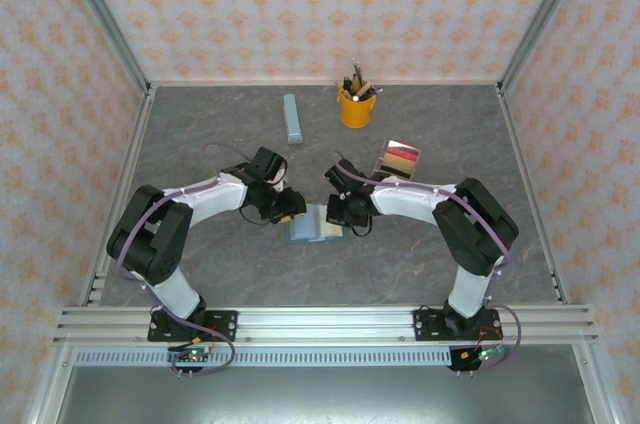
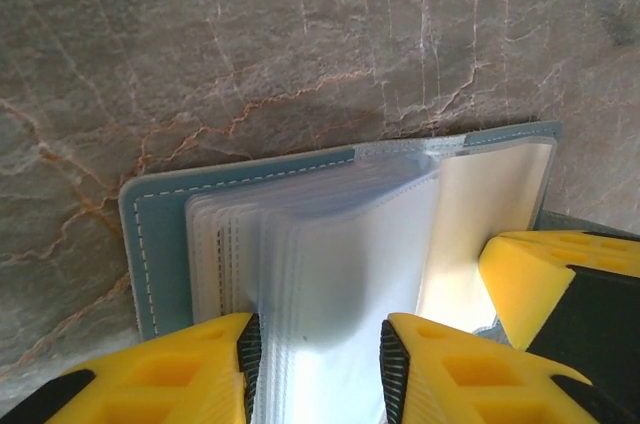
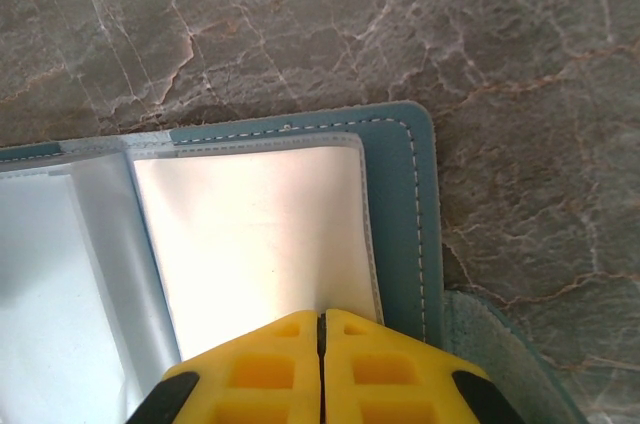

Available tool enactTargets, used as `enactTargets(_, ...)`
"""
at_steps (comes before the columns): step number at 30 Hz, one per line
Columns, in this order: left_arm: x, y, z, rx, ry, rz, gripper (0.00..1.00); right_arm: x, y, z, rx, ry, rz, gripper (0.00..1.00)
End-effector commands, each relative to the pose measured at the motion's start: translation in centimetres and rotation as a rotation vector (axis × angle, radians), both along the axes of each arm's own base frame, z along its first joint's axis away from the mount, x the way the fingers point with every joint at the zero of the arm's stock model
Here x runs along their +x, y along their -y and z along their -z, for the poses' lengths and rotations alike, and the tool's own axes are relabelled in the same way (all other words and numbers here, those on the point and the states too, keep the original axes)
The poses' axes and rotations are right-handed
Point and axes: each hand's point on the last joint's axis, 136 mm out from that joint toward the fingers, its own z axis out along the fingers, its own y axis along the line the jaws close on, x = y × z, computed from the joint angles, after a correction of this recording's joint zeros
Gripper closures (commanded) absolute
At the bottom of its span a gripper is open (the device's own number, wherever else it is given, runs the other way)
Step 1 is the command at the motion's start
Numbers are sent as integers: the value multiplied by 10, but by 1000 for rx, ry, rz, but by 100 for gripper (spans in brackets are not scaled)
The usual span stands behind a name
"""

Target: Take the credit cards out of the card holder

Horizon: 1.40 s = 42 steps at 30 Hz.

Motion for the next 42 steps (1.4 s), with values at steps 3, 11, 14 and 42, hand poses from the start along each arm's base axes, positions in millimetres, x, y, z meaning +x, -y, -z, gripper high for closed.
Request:
enactTargets(3, -3, 8, 5, -41, -15, 26, 60, -15, 16, 29, -88, -92, 11, 93)
enactTargets(11, 2, 29, -18, -189, 27, 54, 70, -15, 16, 29, -89, -93, 12, 93)
enactTargets(14, 3, 39, -30, -258, 47, 67, 71, -13, 15, 26, -83, -83, 15, 93)
enactTargets(42, 16, 83, -23, -311, 37, 83, 68, -3, 30, -52, 67, 186, 95, 92)
